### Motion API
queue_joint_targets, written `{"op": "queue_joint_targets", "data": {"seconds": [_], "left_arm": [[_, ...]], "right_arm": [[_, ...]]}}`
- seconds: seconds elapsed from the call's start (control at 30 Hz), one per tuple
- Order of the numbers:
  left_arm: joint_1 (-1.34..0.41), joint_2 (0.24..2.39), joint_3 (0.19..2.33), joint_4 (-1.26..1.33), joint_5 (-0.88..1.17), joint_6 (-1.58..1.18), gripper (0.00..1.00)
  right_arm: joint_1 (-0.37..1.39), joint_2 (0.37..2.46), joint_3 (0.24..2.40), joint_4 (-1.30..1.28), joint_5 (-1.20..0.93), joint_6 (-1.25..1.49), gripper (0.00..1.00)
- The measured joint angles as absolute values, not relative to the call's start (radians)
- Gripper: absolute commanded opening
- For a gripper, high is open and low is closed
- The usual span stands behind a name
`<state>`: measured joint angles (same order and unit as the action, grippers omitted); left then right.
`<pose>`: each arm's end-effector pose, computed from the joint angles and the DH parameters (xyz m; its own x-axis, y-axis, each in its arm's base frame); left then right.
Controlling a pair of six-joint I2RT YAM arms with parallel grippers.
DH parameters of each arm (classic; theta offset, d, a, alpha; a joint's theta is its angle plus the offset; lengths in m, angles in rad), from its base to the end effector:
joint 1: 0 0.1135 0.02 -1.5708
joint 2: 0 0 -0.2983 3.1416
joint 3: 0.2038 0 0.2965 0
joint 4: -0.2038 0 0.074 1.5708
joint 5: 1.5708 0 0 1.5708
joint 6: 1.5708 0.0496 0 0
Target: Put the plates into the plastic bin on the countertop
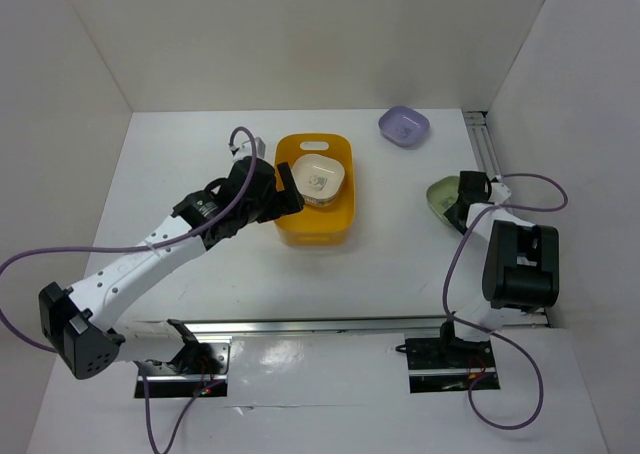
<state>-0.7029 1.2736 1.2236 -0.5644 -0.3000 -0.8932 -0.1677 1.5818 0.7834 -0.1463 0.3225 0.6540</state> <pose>0.2573 -0.1988 0.3742 -0.6133 -0.4558 -0.6450 -0.0710 0.8451 -0.5298 0.3324 -0.0722 0.1476 -0.4264 0.6574 -0.6213 0.7570 0.6353 0.1527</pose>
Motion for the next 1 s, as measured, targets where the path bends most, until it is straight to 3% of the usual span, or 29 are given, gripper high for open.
{"op": "queue_joint_targets", "data": {"seconds": [0.13,0.17,0.2,0.47,0.83,1.0], "left_arm": [[-0.700,1.247,1.221,-0.582,-0.335,-0.894,1.00],[-0.696,1.243,1.219,-0.584,-0.340,-0.894,1.00],[-0.689,1.238,1.211,-0.585,-0.342,-0.894,1.00],[-0.619,1.236,1.158,-0.616,-0.348,-0.894,1.00],[-0.587,1.218,1.151,-0.627,-0.378,-0.910,1.00],[-0.571,1.219,1.136,-0.644,-0.377,-0.939,1.00]], "right_arm": [[-0.163,1.611,0.786,-0.127,0.339,0.662,0.23],[-0.163,1.617,0.791,-0.111,0.344,0.666,0.05],[-0.164,1.623,0.800,-0.099,0.343,0.661,0.01],[-0.102,1.643,0.851,-0.082,0.332,0.675,0.00],[0.253,1.370,1.105,-0.240,0.525,0.660,0.00],[0.387,1.368,1.196,-0.240,0.564,0.688,0.00]]}}
